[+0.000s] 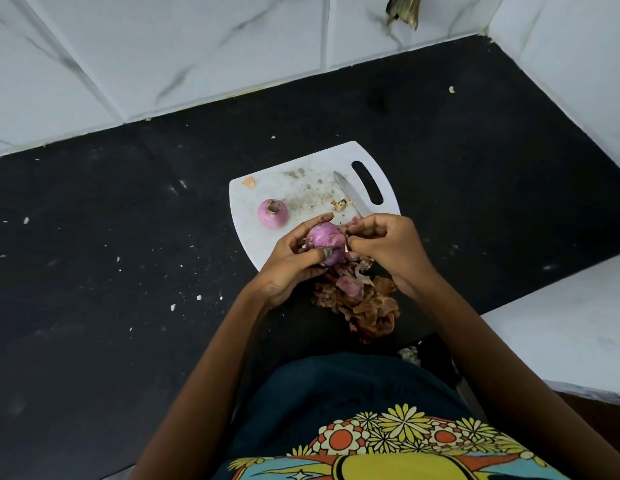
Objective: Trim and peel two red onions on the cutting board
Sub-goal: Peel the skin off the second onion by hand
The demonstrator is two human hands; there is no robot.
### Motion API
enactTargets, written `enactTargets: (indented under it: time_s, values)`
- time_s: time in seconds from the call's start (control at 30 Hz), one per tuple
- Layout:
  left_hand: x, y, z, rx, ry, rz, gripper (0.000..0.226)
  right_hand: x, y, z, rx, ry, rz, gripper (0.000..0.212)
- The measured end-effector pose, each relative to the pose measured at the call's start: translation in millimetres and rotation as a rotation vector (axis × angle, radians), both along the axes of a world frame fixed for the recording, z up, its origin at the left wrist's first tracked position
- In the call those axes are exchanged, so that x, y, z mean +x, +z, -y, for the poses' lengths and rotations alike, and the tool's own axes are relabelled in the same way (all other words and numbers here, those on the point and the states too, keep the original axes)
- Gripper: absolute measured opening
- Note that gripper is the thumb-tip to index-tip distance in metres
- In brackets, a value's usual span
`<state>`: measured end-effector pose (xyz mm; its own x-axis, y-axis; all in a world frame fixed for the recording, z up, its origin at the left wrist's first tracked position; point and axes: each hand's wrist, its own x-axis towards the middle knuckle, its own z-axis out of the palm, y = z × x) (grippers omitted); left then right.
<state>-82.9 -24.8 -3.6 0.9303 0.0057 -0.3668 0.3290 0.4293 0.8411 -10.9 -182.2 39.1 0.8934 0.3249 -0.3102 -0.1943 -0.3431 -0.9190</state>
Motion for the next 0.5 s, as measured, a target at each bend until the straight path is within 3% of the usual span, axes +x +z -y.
enactTargets:
  time_s: [0.07, 0.23, 0.33, 0.4, 0.5]
  values:
    - [0.9, 1.3, 1.0, -0.026, -0.001, -0.018, 0.057, -0.7, -3.7, 1.7, -0.030, 0.011, 0.007, 0.016]
    - [1.1, -2.2, -0.7, -0.115, 0.006, -0.040, 0.072, 1.0, -14.3, 9.6, -0.424, 0.162, 0.184, 0.013]
    - [1.1, -3.1, -1.4, -0.101, 0.007, -0.038, 0.070, 1.2, -15.5, 9.3, -0.559, 0.280, 0.317, 0.011]
    - [1.2, -2.3, -0.9, -0.064, 0.007, -0.031, 0.059, 0.7, -13.8, 7.6, -0.569, 0.290, 0.398, 0.020]
    - [1.2, -1.5, -0.6, -0.011, 0.009, -0.005, 0.053, 1.9, -2.6, 4.0, -0.382, 0.158, 0.362, 0.018]
